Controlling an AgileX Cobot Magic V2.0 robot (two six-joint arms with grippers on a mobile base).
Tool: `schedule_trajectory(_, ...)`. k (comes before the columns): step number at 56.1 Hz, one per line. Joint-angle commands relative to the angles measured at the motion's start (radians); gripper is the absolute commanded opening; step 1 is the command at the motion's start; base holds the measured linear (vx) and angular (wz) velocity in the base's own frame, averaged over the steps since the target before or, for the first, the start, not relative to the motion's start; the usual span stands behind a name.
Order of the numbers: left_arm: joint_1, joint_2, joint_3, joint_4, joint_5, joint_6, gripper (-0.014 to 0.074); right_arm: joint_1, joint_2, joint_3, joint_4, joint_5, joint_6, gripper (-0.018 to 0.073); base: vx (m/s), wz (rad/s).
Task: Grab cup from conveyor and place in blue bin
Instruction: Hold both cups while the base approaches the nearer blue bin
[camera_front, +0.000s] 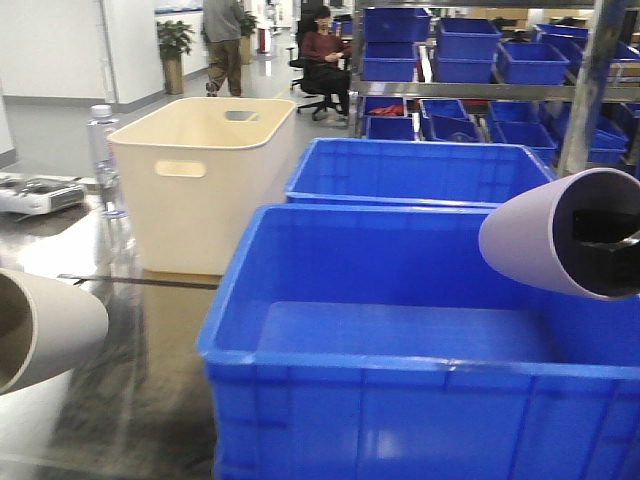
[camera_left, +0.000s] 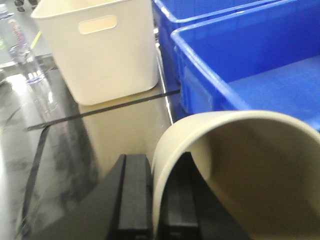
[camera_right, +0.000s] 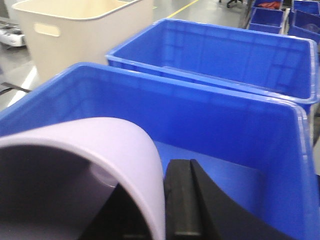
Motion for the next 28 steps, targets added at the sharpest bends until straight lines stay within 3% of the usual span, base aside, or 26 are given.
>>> schedule_trajectory(1,-0.006,-0.01,-0.027,-0.016,-0.087,-0.007,-0.0007,0.0,-0.016,-0.031,0.006,-0.091,-0.009,-0.0009,0.22,-0.3)
schedule_trajectory(28,-0.006,-0.01,-0.027,-0.016,-0.087,-0.007,-0.0007,0.0,-0.016,-0.031,0.006,-0.091,-0.009,-0.0009,0.13,-0.19)
